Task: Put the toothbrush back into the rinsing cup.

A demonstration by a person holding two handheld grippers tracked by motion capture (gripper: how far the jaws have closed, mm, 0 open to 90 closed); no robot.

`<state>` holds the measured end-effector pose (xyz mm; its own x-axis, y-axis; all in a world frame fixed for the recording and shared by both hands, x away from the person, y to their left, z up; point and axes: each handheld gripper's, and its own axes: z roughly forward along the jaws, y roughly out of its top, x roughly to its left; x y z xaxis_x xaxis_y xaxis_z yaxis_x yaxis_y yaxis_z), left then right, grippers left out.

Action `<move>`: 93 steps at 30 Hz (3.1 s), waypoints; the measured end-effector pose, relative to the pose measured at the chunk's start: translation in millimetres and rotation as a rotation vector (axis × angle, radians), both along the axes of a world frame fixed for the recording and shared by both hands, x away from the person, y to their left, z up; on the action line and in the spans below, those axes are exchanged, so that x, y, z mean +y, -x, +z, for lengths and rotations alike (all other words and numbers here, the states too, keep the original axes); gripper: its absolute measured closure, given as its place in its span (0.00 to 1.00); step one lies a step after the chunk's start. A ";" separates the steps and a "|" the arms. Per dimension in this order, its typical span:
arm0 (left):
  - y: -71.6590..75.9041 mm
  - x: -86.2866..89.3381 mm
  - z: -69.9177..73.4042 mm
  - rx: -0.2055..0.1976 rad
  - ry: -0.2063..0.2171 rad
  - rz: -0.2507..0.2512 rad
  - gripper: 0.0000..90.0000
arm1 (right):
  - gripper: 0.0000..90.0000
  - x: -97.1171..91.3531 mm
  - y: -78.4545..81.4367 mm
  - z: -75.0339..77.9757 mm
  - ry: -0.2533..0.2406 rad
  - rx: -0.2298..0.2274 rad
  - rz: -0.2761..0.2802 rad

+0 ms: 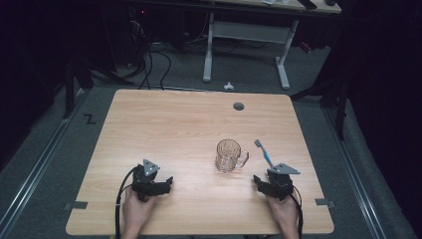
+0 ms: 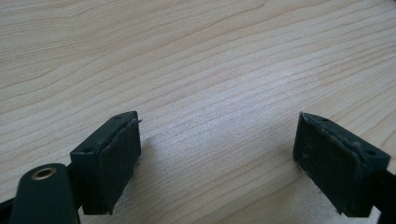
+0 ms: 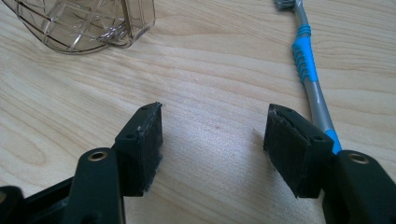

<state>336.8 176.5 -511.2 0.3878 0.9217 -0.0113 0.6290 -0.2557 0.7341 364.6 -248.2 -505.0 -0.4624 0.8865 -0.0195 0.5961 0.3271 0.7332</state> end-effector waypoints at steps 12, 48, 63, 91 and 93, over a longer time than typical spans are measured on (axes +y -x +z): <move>0.0 0.0 0.0 0.000 0.000 0.000 0.17 | 0.41 0.2 0.6 -0.1 -0.001 0.001 -0.001; 0.0 0.0 0.1 0.000 0.001 0.001 0.17 | 0.56 -0.3 8.0 4.1 -0.012 0.005 0.044; -0.1 0.0 0.1 0.000 0.001 0.000 0.17 | 0.59 -12.7 24.5 5.6 -0.053 -0.010 0.043; -0.1 0.0 0.1 0.001 0.000 0.001 0.17 | 0.60 -33.0 25.7 11.2 -0.041 -0.046 -0.005; -0.1 0.0 0.1 0.001 0.000 0.001 0.17 | 0.60 -34.7 24.4 12.9 -0.045 -0.048 -0.011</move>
